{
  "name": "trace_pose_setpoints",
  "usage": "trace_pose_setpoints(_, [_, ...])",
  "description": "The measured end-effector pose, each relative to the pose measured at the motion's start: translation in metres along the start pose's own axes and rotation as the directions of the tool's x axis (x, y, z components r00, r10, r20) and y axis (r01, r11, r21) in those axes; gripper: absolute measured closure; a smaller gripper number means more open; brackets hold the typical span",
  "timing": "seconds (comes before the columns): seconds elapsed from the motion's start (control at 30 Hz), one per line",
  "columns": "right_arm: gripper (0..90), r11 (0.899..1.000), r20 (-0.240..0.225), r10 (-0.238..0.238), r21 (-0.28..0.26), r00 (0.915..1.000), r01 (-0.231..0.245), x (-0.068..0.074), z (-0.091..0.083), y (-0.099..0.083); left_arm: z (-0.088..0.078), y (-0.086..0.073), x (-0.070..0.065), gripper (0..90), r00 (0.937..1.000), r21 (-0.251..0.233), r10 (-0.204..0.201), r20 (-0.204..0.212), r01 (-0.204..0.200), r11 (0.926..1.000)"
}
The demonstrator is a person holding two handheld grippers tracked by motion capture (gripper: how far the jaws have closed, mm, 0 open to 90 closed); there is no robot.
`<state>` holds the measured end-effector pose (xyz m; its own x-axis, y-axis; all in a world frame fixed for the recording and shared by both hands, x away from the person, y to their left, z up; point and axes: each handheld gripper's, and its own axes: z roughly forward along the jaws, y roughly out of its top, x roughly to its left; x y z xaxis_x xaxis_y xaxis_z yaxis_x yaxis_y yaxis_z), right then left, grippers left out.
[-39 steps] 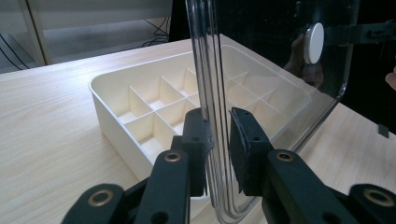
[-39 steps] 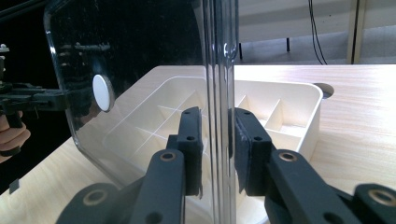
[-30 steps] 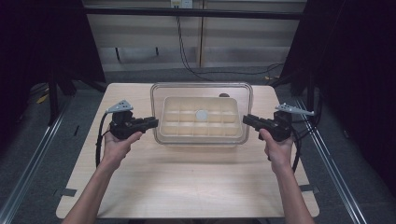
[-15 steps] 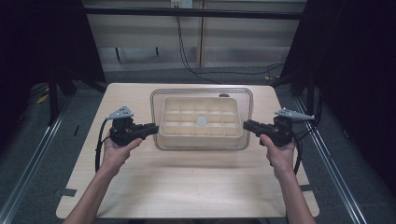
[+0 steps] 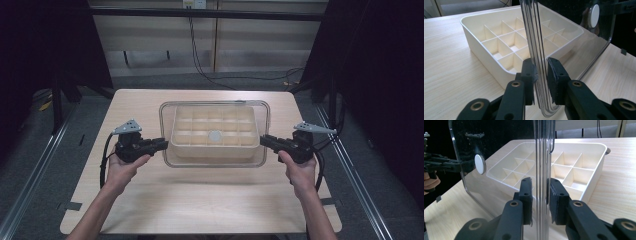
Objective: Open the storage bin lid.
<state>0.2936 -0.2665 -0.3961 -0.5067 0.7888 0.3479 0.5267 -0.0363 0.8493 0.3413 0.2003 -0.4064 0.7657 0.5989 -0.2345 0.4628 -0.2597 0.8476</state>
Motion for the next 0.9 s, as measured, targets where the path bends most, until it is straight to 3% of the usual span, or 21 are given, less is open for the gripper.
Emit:
trace_pose_setpoints(0.7, [75.6, 1.000, -0.030, 0.006, 0.021, 0.9995, -0.005, 0.011, -0.013, -0.018, -0.010, -0.017, -0.012, 75.6, 0.9997, 0.039, 0.011, 0.020, -0.012, 0.9992])
trace_pose_setpoints(0.8, [75.7, 1.000, -0.030, -0.002, 0.030, 0.9996, 0.003, 0.012, -0.014, -0.022, -0.011, -0.022, -0.011, 76.1, 0.9990, 0.029, -0.020, 0.039, 0.019, 0.9994])
trace_pose_setpoints(0.9, [76.1, 0.999, -0.046, 0.011, 0.032, 0.9989, -0.010, 0.013, -0.015, -0.025, -0.010, -0.027, -0.015, 75.6, 1.0000, 0.053, 0.002, 0.008, -0.002, 0.9986])
